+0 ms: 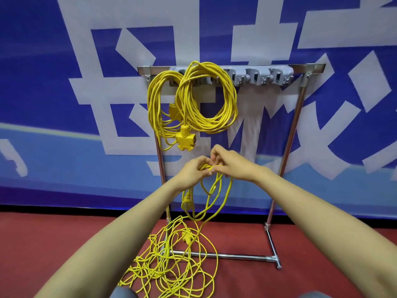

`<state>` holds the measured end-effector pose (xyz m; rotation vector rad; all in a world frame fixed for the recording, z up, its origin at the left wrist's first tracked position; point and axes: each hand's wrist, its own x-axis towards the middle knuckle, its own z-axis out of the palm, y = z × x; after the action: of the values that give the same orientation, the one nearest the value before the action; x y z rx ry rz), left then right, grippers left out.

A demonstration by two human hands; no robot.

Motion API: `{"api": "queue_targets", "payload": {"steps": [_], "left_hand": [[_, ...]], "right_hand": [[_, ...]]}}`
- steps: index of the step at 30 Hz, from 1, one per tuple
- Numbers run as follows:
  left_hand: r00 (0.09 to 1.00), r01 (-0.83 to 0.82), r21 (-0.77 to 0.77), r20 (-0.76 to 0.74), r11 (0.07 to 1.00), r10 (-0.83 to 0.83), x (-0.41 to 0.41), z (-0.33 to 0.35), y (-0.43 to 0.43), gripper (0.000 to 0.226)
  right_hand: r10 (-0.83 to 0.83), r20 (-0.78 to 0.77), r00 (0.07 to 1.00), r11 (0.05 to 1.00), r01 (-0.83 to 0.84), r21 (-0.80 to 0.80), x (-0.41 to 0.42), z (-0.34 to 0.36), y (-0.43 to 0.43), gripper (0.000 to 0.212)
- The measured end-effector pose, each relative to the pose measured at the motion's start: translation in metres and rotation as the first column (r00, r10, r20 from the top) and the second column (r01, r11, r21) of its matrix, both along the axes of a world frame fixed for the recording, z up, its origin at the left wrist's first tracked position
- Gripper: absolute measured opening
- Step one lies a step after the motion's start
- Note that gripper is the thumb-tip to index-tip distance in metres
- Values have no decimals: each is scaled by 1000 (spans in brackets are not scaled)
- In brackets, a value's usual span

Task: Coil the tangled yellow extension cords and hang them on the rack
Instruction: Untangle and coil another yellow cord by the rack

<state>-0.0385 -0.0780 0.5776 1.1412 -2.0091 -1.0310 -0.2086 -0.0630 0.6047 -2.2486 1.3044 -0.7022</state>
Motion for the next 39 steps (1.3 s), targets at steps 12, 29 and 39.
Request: {"api": "queue_targets", "payload": {"steps": [12, 29, 39], "left_hand": [[893, -328, -80, -350, 941, 282, 6, 38, -17, 18], [789, -502, -36, -428, 864, 440, 24, 74, -36, 17], [959, -200, 24, -200, 979, 201, 44, 56, -18, 24]], "right_hand": [[-206, 271, 940, 923, 95, 372, 1, -58, -9, 15], [-220, 572, 790, 916, -34, 399, 30, -60, 6, 18], [-456, 666, 591, 868, 462, 184, -41, -18, -19, 20]]}}
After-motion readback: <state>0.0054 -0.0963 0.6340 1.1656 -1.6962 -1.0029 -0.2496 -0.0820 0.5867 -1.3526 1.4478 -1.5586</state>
